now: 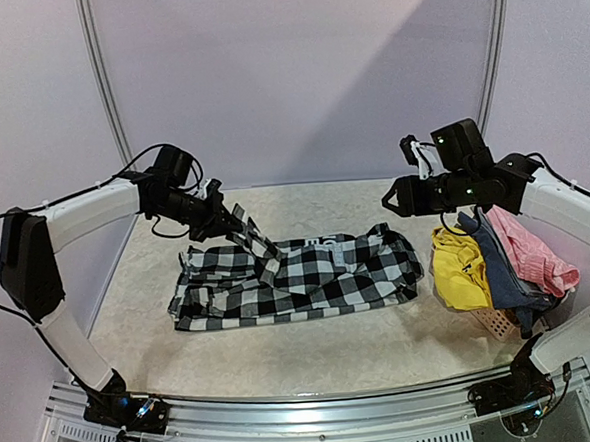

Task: Fold and stack the mixed laundry pile
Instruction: Adjust the rectangle-folded shirt at the center of the board, then rotate the rectangle-folded shirt at the center of the board.

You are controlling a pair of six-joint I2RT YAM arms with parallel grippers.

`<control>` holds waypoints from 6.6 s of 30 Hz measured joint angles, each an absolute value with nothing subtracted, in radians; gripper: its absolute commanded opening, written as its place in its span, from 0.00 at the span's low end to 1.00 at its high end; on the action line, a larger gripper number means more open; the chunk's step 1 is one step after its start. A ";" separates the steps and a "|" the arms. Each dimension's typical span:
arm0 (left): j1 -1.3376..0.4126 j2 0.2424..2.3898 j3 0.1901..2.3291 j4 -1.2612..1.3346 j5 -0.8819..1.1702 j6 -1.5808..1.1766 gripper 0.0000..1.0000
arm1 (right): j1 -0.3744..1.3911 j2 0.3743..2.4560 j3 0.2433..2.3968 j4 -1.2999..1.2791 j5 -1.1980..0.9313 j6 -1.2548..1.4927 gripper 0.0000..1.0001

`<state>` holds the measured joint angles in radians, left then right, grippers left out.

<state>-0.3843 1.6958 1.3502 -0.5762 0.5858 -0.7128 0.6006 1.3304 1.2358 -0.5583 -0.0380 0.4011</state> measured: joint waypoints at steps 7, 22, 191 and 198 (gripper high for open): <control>-0.372 1.709 1.350 -0.605 0.567 -0.677 0.00 | 0.601 1.341 1.236 -0.559 -0.039 0.403 0.52; -0.301 1.715 1.387 -0.695 0.480 -0.508 0.00 | 0.601 1.380 1.236 -0.561 -0.057 0.403 0.52; -0.285 1.515 1.153 -0.720 0.280 -0.279 0.63 | 0.748 2.100 1.687 -0.731 -0.151 0.369 0.36; -0.285 1.716 1.272 -0.691 0.318 -0.230 0.61 | 0.748 1.922 1.499 -0.680 -0.109 0.394 0.36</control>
<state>-0.2852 1.7157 1.2720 -0.6914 0.3183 -0.2302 0.7475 1.9217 1.4994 -0.6804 -0.1089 0.3943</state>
